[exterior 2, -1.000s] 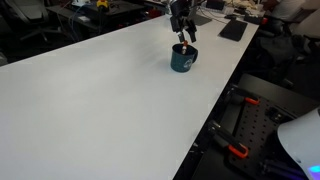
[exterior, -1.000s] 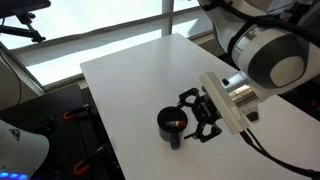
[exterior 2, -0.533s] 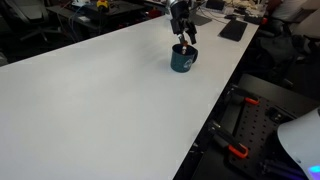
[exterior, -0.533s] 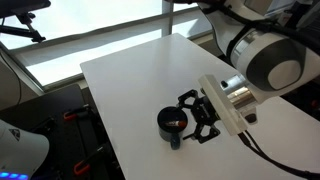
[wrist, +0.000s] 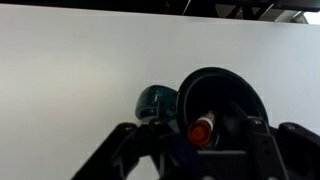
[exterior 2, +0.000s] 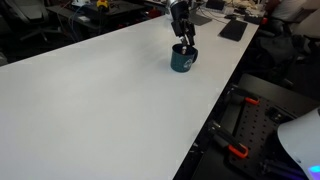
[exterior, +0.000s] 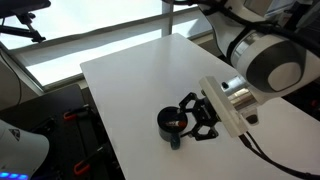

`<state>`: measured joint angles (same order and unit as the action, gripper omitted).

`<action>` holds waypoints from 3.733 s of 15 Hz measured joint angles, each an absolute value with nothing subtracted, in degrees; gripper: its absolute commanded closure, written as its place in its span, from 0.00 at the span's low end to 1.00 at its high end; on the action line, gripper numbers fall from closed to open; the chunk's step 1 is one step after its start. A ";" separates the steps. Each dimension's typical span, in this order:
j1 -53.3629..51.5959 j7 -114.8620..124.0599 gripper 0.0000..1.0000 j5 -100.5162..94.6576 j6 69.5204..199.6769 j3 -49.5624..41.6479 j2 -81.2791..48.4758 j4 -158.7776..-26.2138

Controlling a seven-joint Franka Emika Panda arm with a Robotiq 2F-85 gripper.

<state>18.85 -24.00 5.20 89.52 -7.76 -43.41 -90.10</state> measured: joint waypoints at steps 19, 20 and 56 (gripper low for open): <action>19.71 -24.54 0.13 4.69 90.74 -6.58 -43.14 -89.91; 19.71 -24.52 0.07 4.71 90.74 -6.55 -43.33 -89.78; 19.68 -23.29 0.00 4.90 89.37 -4.55 -44.32 -84.21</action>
<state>19.68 -23.29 4.90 89.37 -4.55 -44.32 -84.21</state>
